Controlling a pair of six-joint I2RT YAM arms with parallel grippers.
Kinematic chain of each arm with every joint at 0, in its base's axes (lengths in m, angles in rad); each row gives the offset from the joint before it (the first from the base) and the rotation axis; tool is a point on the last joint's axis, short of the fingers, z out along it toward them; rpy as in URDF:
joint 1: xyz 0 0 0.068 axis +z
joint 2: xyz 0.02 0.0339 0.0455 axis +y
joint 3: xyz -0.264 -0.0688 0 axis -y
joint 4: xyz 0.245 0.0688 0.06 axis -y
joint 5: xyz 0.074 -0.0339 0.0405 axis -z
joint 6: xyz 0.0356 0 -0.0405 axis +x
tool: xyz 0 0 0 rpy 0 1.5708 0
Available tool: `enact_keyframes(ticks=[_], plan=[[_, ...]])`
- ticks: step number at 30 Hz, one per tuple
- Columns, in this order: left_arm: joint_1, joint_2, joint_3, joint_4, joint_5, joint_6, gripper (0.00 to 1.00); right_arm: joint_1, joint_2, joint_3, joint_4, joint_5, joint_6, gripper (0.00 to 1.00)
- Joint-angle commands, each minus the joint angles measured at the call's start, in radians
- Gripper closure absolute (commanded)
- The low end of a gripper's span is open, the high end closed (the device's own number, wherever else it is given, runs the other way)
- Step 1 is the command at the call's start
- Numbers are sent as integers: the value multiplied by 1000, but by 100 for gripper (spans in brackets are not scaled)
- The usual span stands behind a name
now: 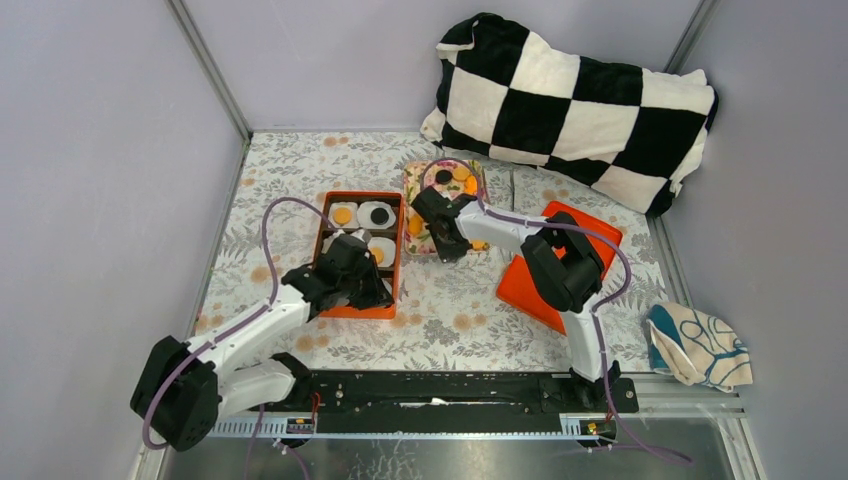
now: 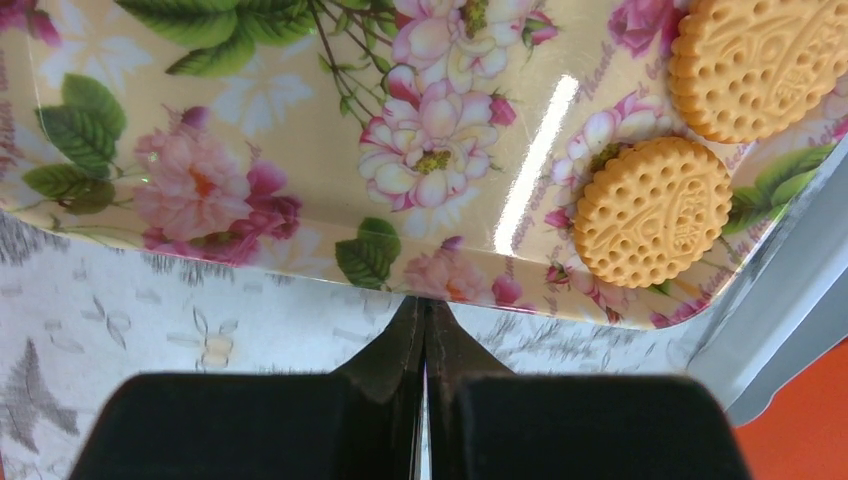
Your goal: Pack the cookies
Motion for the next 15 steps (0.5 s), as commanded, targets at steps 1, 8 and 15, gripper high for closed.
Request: enact_keyframes(ticks=[1,8,15], plan=[[-9,85,-15,98,57,-5,100,-65,74,110,20,-2,-35,100],[-59,307,5,298,123,-17,100,-71,160,264,-8,-26,-66,100],[-137,326,174,273,97,-24,100,-78,205,367,-21,-72,-64,100]])
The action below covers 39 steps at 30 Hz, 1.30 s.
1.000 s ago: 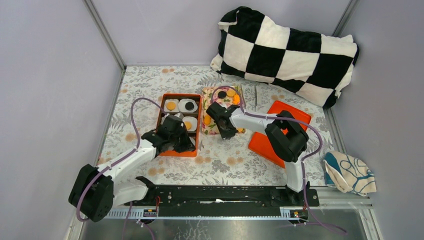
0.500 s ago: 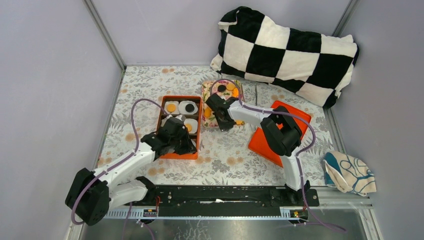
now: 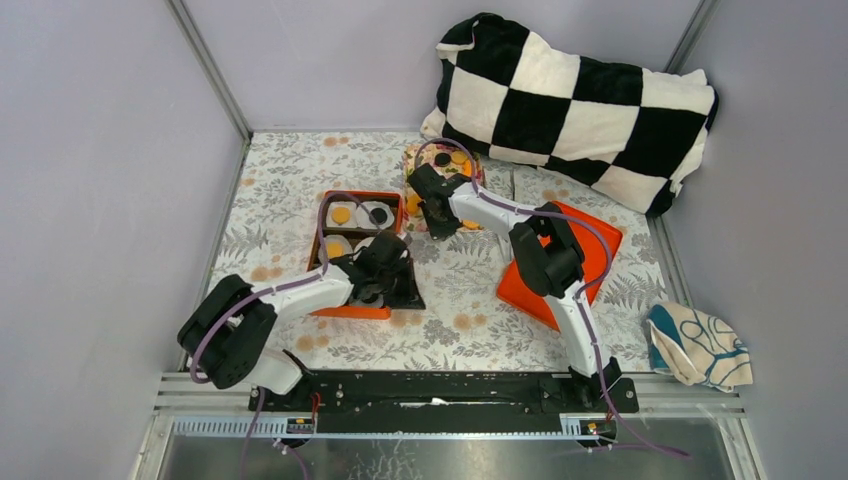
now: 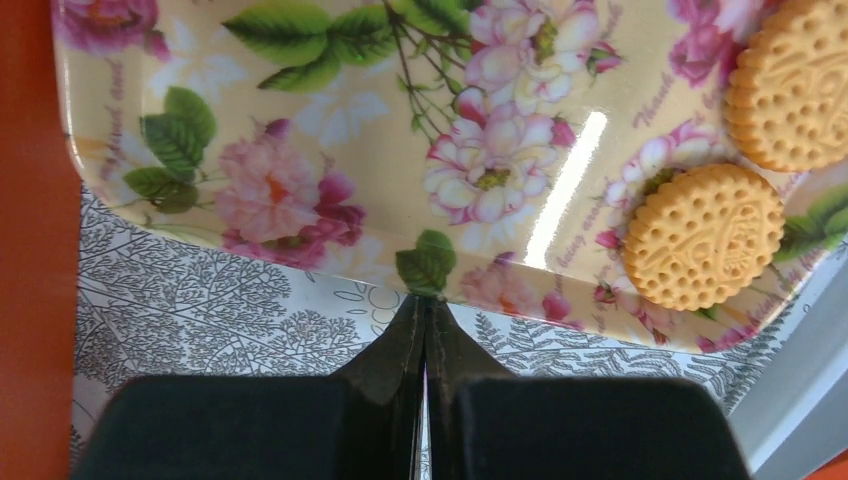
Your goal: Pack the cookies
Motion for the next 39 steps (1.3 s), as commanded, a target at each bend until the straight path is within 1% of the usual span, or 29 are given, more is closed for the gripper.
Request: enact_keyframes(ticks=[1,3,5,7,9,10,12,15,19,23,27,30,36,39], plan=[[-49,-81,147,3,-46,-6,100,-4,0,44,27,-43,-12,100],[-53,-140,208,-94,-124,-2,100,-4,-49,-6,61,-43,-7,100],[-53,-196,274,-234,-226,2,100,-4,-101,-52,77,-33,-6,100],[-52,-218,331,-379,-345,13,100,-4,-158,-96,76,-32,-7,100],[-53,-223,356,-497,-456,9,100,-4,-227,-155,88,-46,-2,100],[-53,-222,352,-537,-520,3,100,-3,-262,-192,93,-54,4,100],[-54,-207,329,-599,-603,-14,100,-1,-355,-257,110,-69,22,100],[-54,-162,268,-632,-667,-34,100,-1,-473,-346,131,-81,45,100],[-83,-125,200,-598,-682,-68,100,-1,-588,-426,146,-106,57,100],[-115,-106,180,-597,-710,-91,100,-1,-640,-478,125,-140,67,100],[-129,-90,149,-582,-715,-103,100,0,-690,-560,131,-142,80,100],[-149,-76,135,-553,-663,-107,100,-1,-718,-595,132,-126,83,100],[-273,-30,179,-464,-497,-126,100,-1,-711,-576,129,-115,77,100],[-322,16,226,-355,-399,-98,100,-1,-694,-560,127,-115,77,100]])
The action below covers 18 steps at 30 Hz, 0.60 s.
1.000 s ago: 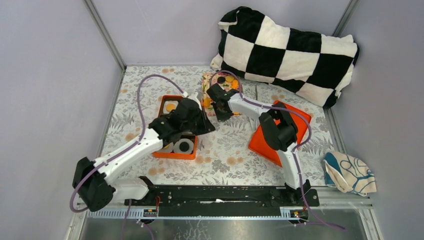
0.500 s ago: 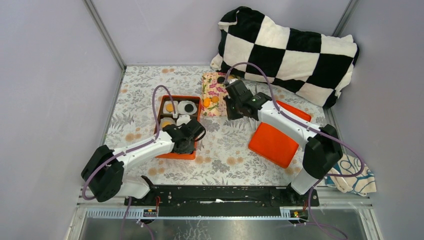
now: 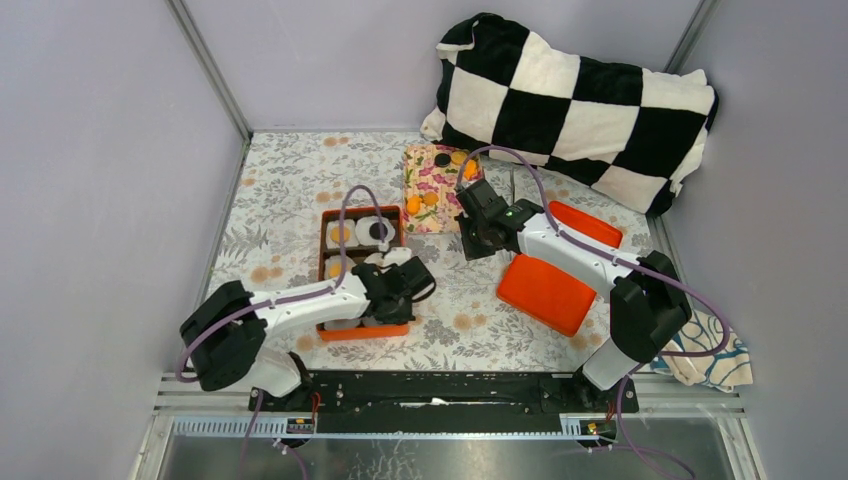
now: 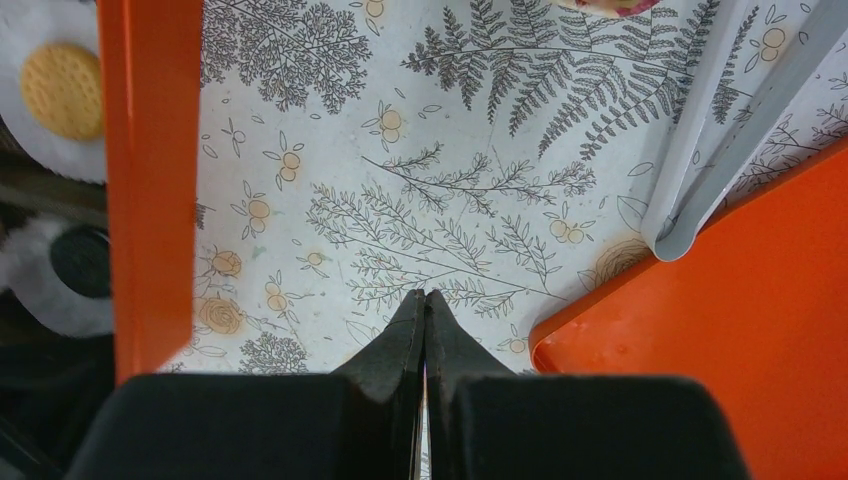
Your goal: Pack the cookies
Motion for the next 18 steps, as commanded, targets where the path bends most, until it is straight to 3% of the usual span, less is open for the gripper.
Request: enact_keyframes(ticks=[1,8,18], plan=[[-77,72,74,192,193,13,100,-1,-20,47,3,10,7,100],[-78,280,218,346,306,113,100,-1,-64,44,-16,152,45,100],[-41,529,459,429,307,207,100,-1,-414,-24,-43,514,135,100]])
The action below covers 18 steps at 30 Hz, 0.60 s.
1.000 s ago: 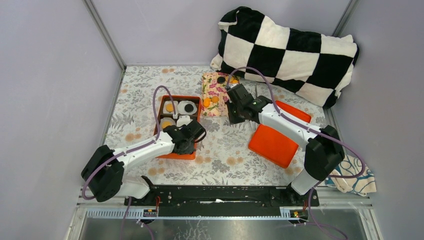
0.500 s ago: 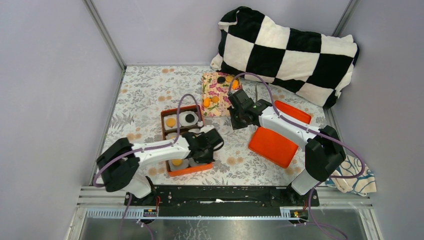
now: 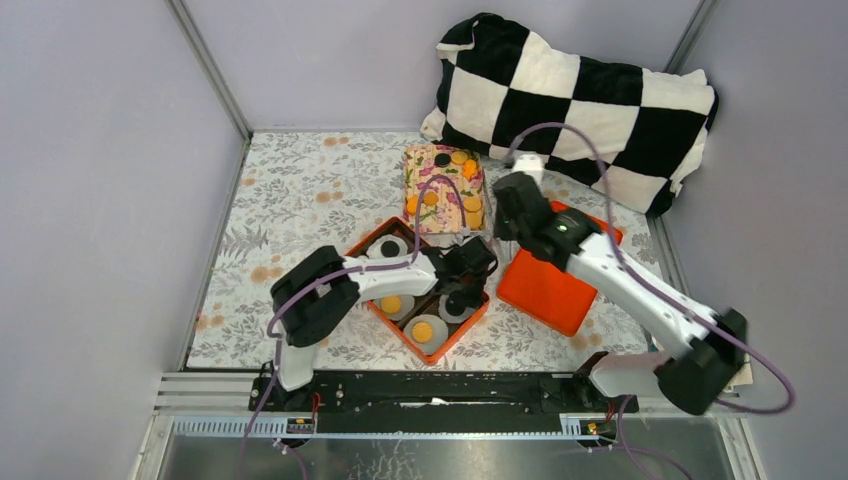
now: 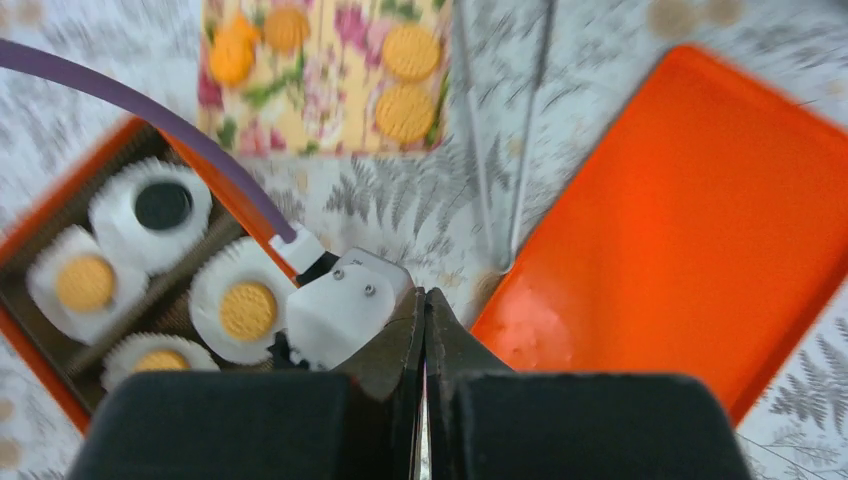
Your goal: Pack the cookies
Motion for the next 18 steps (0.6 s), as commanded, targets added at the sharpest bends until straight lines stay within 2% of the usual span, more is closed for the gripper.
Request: enact_keyframes(ticks=[1,6,9,15,16,18], plan=[[34,67,85,95,8,58,100,-1,-189,-7,-47,225,51,99],[134,112,112,147,38,49,100,0,-237,-2,-152,223,43,97],[209,132,129,160,62,57,100,-1,-222,-37,-197,143,61,95],[344,152,154,157,59,99,100,-1,-227,-191,-169,-25,113,88],[362,153,155,157,63,103,100,0,-226,-210,-171,-49,118,80],[394,160,153,161,80,108,100,0,-219,-239,-187,-76,119,74]])
